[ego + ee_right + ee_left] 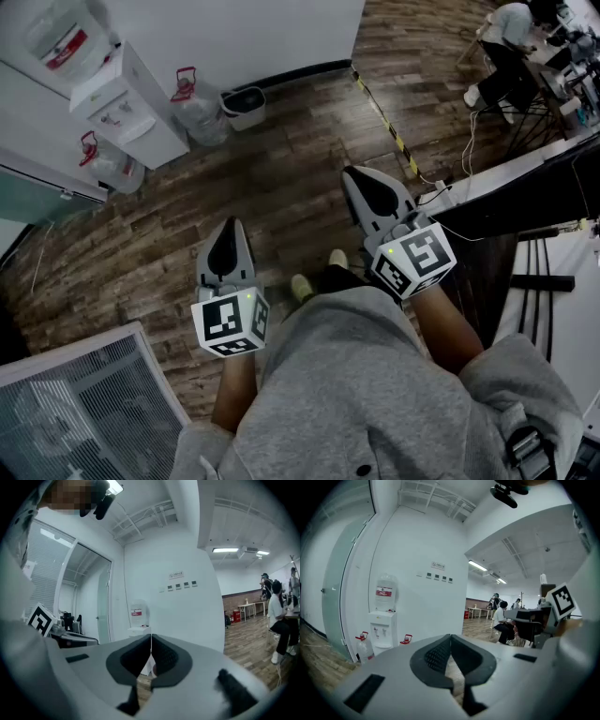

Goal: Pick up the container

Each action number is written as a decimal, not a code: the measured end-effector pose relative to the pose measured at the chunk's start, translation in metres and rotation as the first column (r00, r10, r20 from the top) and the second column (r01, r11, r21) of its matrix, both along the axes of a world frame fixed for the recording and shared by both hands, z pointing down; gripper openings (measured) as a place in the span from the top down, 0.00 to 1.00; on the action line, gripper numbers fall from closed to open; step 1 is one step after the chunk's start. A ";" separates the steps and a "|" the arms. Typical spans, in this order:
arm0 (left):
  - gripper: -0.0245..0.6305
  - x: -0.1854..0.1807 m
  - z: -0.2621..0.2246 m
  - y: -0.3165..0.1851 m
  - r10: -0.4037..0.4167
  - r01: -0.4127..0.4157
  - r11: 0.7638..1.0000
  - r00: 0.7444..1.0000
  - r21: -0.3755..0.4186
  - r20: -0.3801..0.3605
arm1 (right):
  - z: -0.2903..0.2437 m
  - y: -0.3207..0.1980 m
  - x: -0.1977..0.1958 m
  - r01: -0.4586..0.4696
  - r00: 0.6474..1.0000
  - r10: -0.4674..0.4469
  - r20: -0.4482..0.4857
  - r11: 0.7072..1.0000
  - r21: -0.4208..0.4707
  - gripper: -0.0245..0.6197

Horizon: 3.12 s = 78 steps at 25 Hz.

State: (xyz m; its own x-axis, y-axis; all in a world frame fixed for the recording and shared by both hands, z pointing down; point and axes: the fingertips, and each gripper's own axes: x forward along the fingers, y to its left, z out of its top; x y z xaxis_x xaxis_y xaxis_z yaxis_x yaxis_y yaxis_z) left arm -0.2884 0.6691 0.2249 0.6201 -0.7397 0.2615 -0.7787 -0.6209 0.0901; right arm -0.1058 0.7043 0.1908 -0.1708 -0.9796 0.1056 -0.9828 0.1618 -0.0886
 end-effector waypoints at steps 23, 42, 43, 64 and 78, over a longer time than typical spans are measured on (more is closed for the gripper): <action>0.94 0.007 0.003 -0.040 0.050 -0.050 0.999 0.999 -0.010 0.014 | 0.011 -0.034 -0.008 0.007 1.000 -0.006 0.009 1.000 -0.015 0.92; 0.94 0.080 0.008 -0.194 0.036 -0.033 0.998 0.998 -0.061 0.044 | 0.022 -0.193 0.074 0.009 1.000 -0.008 0.030 0.999 -0.045 0.92; 0.94 0.084 0.008 -0.203 0.034 -0.031 0.997 0.998 -0.064 0.045 | 0.022 -0.201 0.079 0.010 1.000 -0.009 0.030 0.999 -0.050 0.92; 0.94 0.175 0.014 -0.312 0.025 -0.015 0.995 0.995 -0.097 0.098 | 0.032 -0.321 0.151 0.111 0.991 -0.106 0.087 0.992 -0.054 0.92; 0.94 0.191 0.011 -0.320 0.002 0.005 0.997 0.995 -0.077 0.095 | 0.035 -0.332 0.165 0.138 0.987 -0.134 0.084 0.989 -0.045 0.92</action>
State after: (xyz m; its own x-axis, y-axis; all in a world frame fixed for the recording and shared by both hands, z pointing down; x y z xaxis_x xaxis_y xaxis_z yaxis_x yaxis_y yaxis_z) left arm -0.0977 0.3486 0.2364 0.5885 -0.7159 0.3757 -0.7870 -0.6138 0.0630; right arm 0.0590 0.3726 0.2256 -0.3121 -0.9404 0.1351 -0.9413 0.2868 -0.1778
